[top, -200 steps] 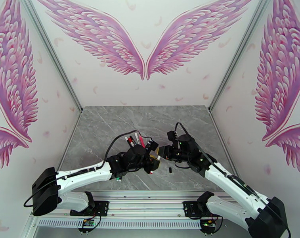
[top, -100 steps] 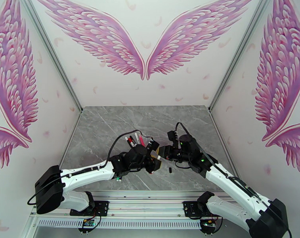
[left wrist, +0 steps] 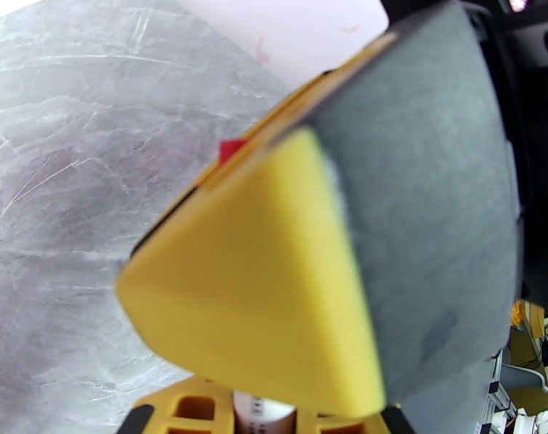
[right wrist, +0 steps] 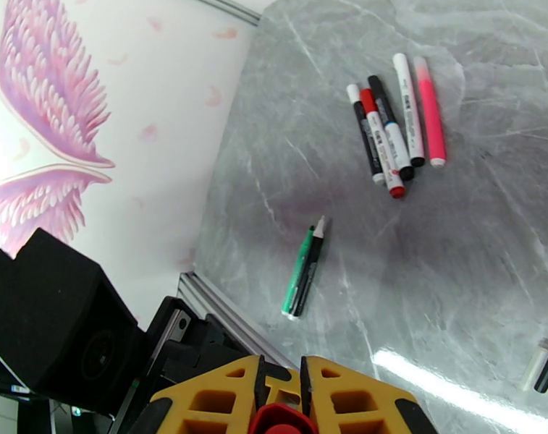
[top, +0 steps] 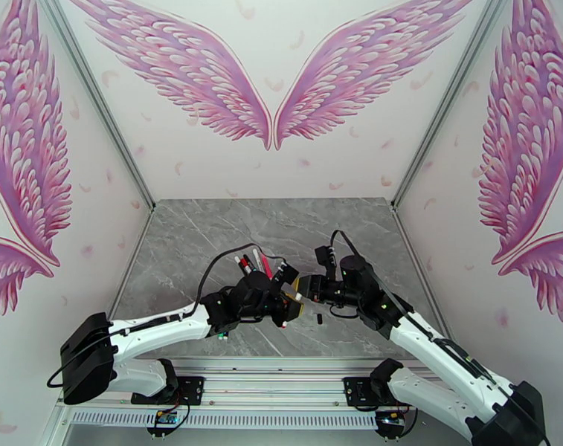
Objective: Open the pen caps
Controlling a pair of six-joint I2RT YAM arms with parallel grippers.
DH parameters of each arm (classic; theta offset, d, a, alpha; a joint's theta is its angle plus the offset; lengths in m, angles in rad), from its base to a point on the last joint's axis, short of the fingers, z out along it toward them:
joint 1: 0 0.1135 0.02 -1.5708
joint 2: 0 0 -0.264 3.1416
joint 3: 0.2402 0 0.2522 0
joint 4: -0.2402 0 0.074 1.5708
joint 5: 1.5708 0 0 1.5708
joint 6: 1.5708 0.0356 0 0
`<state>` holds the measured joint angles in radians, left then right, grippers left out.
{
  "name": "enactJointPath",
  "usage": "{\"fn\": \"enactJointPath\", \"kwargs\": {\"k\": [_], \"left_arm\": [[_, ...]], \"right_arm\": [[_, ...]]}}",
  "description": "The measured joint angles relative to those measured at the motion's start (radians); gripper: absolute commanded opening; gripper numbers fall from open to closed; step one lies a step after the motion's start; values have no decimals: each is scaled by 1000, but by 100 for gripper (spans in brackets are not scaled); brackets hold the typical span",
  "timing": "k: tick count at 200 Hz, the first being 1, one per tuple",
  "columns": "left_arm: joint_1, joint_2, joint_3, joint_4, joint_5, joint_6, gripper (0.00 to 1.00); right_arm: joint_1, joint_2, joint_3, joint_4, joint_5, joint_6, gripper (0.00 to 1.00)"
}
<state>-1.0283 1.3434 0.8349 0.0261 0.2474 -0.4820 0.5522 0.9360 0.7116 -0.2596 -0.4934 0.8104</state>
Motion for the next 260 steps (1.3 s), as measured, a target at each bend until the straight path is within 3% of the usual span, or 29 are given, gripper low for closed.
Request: {"fn": "enactJointPath", "kwargs": {"k": [49, 105, 129, 147, 187, 231, 260], "left_arm": [[-15, -40, -3, 1, -37, 20, 11], [-130, -4, 62, -89, -320, 61, 11], [-158, 25, 80, -114, -389, 76, 11], [-174, 33, 80, -180, -417, 82, 11], [-153, 8, 33, -172, -358, 70, 11], [-54, -133, -68, -121, -251, 25, 12], [11, -222, -119, -72, -187, -14, 12]], "right_arm": [[-2, -27, -1, 47, -34, -29, 15], [0, -19, 45, -71, 43, -23, 14], [0, -19, 47, -102, 84, -9, 14], [-30, -20, 56, -121, 185, 2, 14], [-61, -21, 59, -134, 251, 3, 15], [-74, -26, 59, -143, 204, -55, 17], [-77, -34, 81, -264, 220, -154, 19]]}}
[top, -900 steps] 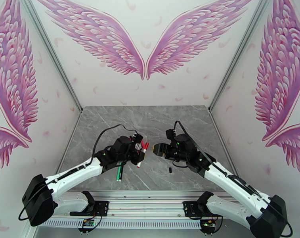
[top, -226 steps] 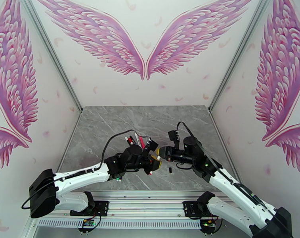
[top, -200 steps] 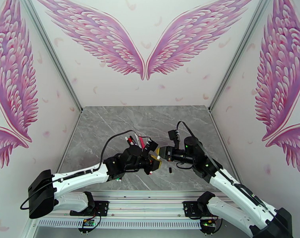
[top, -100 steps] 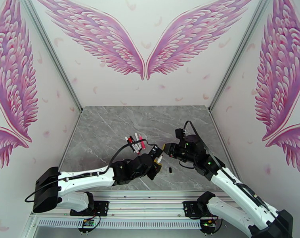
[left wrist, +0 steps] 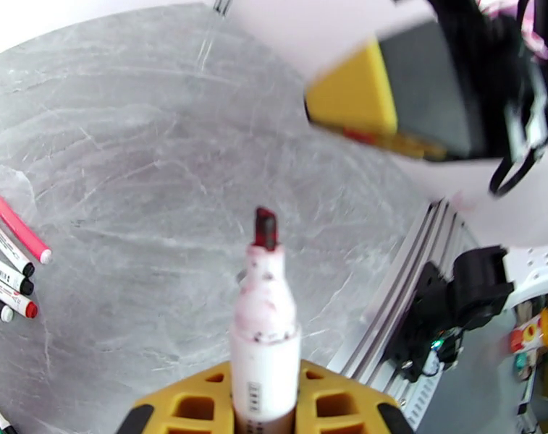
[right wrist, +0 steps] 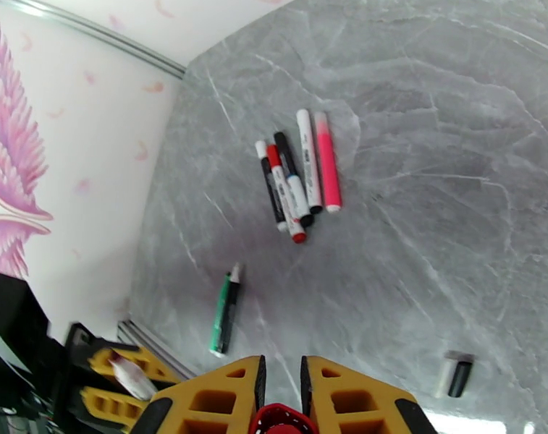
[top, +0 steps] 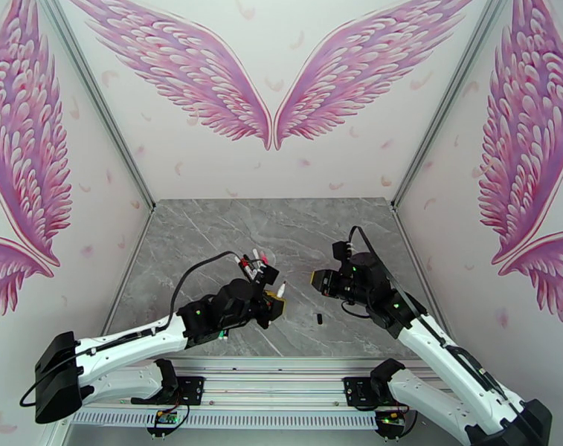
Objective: Open the pen caps
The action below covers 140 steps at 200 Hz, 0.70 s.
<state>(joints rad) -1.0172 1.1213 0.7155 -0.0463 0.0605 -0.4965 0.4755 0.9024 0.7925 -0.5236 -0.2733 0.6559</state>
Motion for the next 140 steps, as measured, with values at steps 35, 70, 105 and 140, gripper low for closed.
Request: {"fn": "enactJointPath", "kwargs": {"k": [35, 70, 105, 140], "left_arm": [[56, -62, -37, 19, 47, -35, 13], [75, -75, -42, 27, 80, -46, 13], [75, -57, -42, 39, 108, -45, 14], [74, -24, -42, 44, 130, -42, 14]], "right_arm": [[-9, 50, 62, -176, 49, -116, 21], [-11, 158, 73, -298, 84, -189, 22], [-39, 214, 57, -330, 88, -217, 22], [-79, 272, 40, -326, 88, -229, 22]]}}
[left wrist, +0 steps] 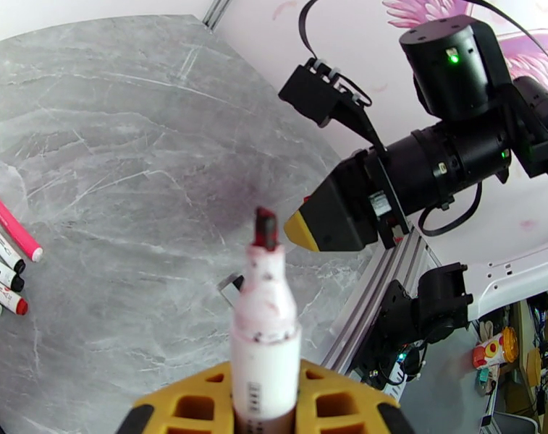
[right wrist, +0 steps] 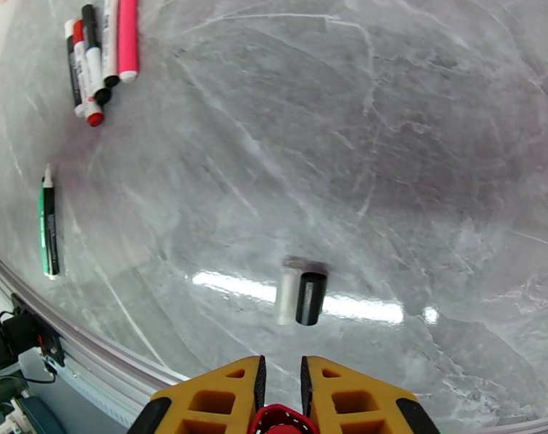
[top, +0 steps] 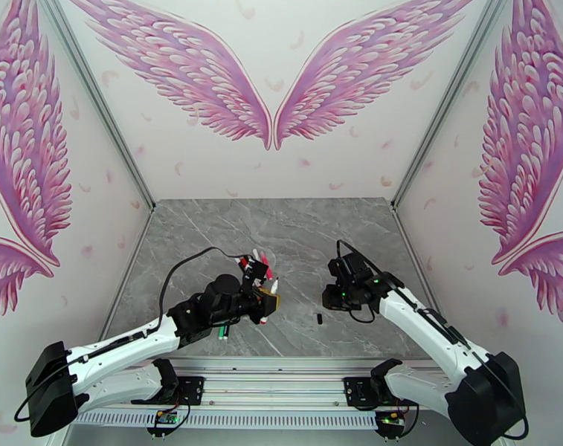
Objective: Open the pen caps
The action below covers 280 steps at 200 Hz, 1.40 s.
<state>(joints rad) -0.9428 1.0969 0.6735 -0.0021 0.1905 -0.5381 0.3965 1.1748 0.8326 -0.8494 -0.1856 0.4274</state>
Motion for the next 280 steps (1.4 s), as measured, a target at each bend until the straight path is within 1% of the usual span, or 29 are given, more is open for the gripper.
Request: {"fn": "enactJointPath", "kwargs": {"k": [120, 180, 280], "left_arm": [[0, 4, 2, -8, 3, 7, 15], [0, 3, 2, -9, 2, 7, 15], [0, 3, 2, -9, 0, 6, 15]], "right_arm": [[-17, 148, -121, 127, -11, -3, 24], [-17, 207, -127, 155, -12, -3, 24], [-17, 250, -132, 166, -13, -3, 26]]}}
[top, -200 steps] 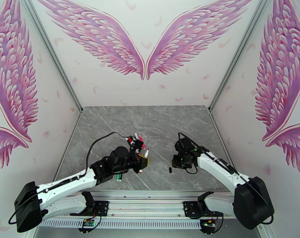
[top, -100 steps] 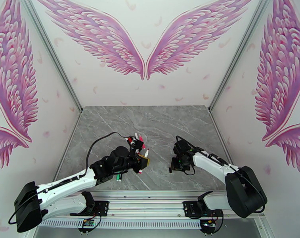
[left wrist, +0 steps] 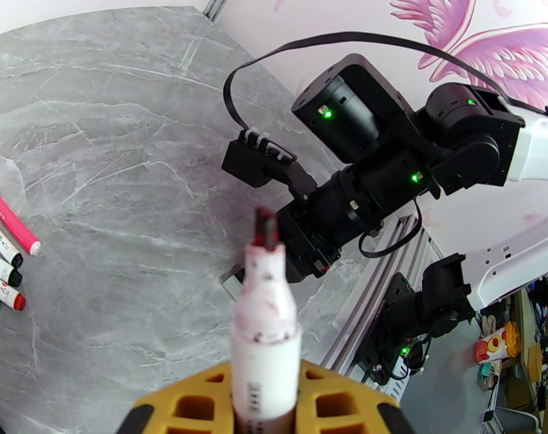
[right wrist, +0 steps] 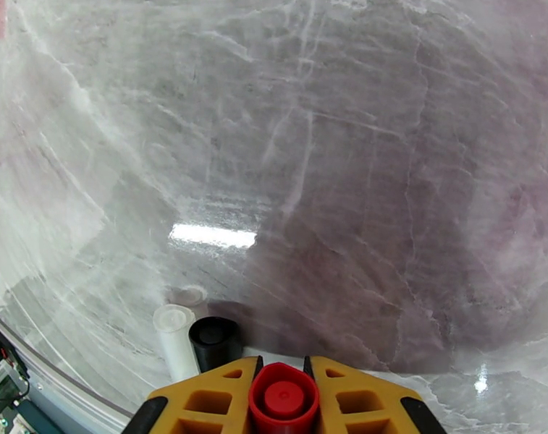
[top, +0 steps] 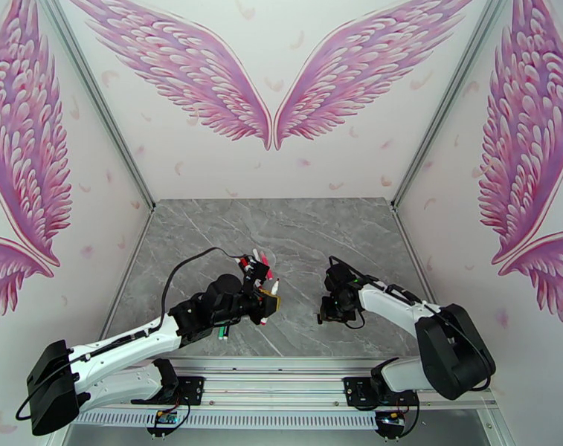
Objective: Open the pen caps
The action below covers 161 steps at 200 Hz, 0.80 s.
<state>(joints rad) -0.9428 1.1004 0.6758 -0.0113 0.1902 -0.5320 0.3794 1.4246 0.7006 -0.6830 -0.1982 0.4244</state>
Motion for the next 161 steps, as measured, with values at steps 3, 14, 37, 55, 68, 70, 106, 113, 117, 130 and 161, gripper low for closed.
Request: {"fn": "enactJointPath", "kwargs": {"k": [3, 14, 37, 55, 68, 70, 106, 113, 117, 130, 161], "left_arm": [[0, 0, 0, 0, 0, 1, 14], [0, 0, 0, 0, 0, 0, 14], [0, 0, 0, -2, -1, 1, 14], [0, 0, 0, -2, -1, 0, 14], [0, 0, 0, -2, -1, 1, 14], [0, 1, 0, -2, 0, 1, 15], [0, 4, 0, -2, -1, 1, 14], [0, 5, 0, -2, 0, 0, 15], [0, 6, 0, -2, 0, 1, 14], [0, 8, 0, -2, 0, 1, 15], [0, 10, 0, -2, 0, 0, 14]], "right_arm": [[0, 1, 0, 0, 0, 0, 26], [0, 2, 0, 0, -1, 0, 26], [0, 2, 0, 0, -13, -2, 29], [0, 2, 0, 0, -17, -3, 29], [0, 2, 0, 1, -19, -3, 29], [0, 2, 0, 1, -19, -3, 29], [0, 1, 0, 0, -22, -3, 29], [0, -2, -1, 0, -22, -3, 28], [0, -5, -1, 0, -22, -3, 28], [0, -15, -2, 0, -22, -3, 27], [0, -29, -3, 0, -23, -2, 26]]}}
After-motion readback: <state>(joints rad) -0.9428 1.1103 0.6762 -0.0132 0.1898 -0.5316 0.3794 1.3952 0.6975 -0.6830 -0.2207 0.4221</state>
